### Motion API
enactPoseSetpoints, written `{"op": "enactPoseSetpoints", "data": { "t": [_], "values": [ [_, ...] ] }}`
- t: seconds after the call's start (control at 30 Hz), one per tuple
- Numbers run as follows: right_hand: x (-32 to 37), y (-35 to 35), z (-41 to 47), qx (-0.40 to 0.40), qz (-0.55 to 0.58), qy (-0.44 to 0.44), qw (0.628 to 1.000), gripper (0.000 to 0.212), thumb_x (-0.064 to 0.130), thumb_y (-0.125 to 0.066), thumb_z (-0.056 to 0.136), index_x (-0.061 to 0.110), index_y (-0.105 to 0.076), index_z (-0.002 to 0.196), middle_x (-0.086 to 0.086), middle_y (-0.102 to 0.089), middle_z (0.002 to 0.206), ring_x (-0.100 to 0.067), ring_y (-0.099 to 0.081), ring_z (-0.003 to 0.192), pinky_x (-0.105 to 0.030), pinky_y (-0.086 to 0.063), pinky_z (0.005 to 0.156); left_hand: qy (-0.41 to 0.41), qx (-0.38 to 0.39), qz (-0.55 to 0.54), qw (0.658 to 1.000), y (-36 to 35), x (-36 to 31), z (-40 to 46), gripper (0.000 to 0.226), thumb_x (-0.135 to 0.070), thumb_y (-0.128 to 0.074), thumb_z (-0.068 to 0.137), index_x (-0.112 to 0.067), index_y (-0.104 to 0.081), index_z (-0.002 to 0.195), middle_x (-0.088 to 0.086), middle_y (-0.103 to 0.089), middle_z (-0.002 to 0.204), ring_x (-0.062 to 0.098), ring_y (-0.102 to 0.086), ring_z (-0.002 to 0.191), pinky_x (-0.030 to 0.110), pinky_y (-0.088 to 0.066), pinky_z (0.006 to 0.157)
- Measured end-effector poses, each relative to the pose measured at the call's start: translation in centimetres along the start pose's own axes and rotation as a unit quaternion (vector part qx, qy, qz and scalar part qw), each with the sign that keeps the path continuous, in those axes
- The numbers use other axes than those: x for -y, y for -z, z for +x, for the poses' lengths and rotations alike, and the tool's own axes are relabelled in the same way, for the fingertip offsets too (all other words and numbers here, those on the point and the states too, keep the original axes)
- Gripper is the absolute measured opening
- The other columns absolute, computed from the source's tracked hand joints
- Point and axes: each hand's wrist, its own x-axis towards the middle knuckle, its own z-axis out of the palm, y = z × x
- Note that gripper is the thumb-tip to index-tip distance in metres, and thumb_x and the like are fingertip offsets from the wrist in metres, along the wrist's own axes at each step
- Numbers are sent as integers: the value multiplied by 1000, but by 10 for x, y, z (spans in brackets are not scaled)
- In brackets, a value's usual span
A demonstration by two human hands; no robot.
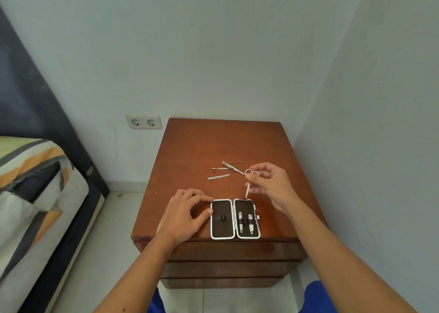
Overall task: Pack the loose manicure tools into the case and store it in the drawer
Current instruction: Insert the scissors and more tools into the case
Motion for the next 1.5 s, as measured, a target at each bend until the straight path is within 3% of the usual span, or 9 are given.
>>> {"op": "enactPoseSetpoints", "data": {
  "t": [0.17,0.33,0.5,0.6,0.7,1.03,1.17,1.33,1.5],
  "values": [
    [-6,0,-1,53,-88,-1,995,27,-1,-82,85,3,-70,109,-17,-76,96,-31,-78,79,-38,-67,72,4,-4,-1,1000,0,-1,0,27,-55,-65,96,-47,-69,122,-33,-54,120,0,-43,118,28,-37,103],
    [-16,-5,-9,79,-144,7,986,22,-1,-82,86,4,-70,104,-15,-69,89,-30,-78,78,-33,-66,68,3,-3,-2,1000,0,-1,1,27,-55,-65,96,-47,-69,122,-31,-55,121,1,-43,118,31,-39,105],
    [-22,-5,-14,71,-182,28,980,19,3,-83,86,11,-73,100,-9,-72,88,-28,-80,78,-43,-67,77,3,-8,-7,1000,0,-1,0,27,-54,-66,95,-47,-69,121,-33,-55,119,1,-44,118,33,-40,106],
    [-27,0,-16,52,-255,70,963,21,16,-89,82,25,-76,95,4,-75,84,-10,-72,74,-29,-61,75,4,-9,-6,1000,0,-2,0,27,-54,-66,95,-47,-69,121,-33,-55,119,0,-43,119,34,-40,106],
    [-27,5,-19,44,-275,86,957,20,19,-91,79,25,-78,94,11,-73,79,4,-58,66,-12,-45,67,6,-6,-5,1000,0,-2,0,27,-54,-66,95,-47,-69,121,-32,-55,119,0,-43,119,35,-40,107],
    [-27,8,-21,50,-237,53,969,20,22,-90,81,20,-80,98,3,-77,79,5,-51,57,-9,-40,62,4,-4,-3,1000,1,-3,0,26,-54,-66,96,-46,-69,121,-30,-56,120,1,-43,117,31,-39,105],
    [-28,8,-24,68,-308,63,947,19,29,-91,80,28,-80,95,10,-76,81,5,-53,69,-16,-39,70,3,-5,-2,1000,0,-2,0,26,-54,-66,96,-47,-69,121,-30,-56,120,2,-43,118,32,-39,106],
    [-30,9,-35,94,-407,138,898,21,43,-85,83,34,-78,100,14,-61,101,0,-53,92,-19,-43,81,4,-5,-3,1000,1,-2,-1,26,-52,-66,96,-47,-69,121,-30,-56,120,2,-43,118,30,-38,105],
    [-28,21,-44,163,-429,109,882,48,51,-89,73,39,-72,116,18,-53,112,-2,-53,93,-14,-40,78,1,-3,0,1000,0,-2,0,26,-53,-65,96,-47,-69,121,-31,-55,120,2,-43,118,30,-37,106]
  ]
}}
